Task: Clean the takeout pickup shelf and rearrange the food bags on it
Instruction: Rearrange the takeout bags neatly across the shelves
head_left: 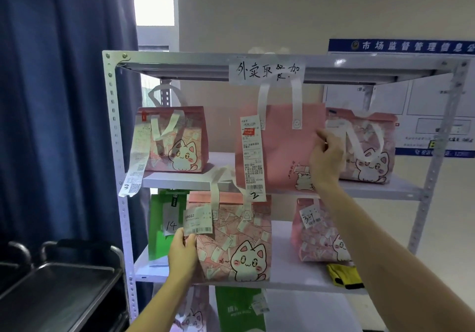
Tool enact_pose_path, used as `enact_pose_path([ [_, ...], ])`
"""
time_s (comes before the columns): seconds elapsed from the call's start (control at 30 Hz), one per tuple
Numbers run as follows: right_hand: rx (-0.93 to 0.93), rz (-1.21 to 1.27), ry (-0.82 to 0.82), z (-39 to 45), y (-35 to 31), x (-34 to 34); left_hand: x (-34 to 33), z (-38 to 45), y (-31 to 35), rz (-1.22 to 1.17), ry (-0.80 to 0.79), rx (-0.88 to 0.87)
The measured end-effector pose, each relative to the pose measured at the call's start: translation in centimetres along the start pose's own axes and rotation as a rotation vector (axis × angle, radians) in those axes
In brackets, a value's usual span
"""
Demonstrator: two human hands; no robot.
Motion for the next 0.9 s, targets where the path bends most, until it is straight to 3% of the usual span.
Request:
enact_pose_path([
  [0.4,-0.027,0.009,-0.107,3.2,5.8,-5.3,-3.6,2.3,-1.2,0.013,0.022,0.036],
  [0.9,-0.009,-0.008,-0.159,5.5,7.2,-9.9,-3.5,3.1,-3.3,-0.063,0.026,0.109],
])
Point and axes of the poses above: each hand's wrist, its own z-axis towards the middle knuckle, its own x-axis out of the back of the hand, y = z × x, the point moved 1 cm from there along z, towards the middle knuckle, and after that the axes turned 4 degrees about -x, right-handed, at the moved point
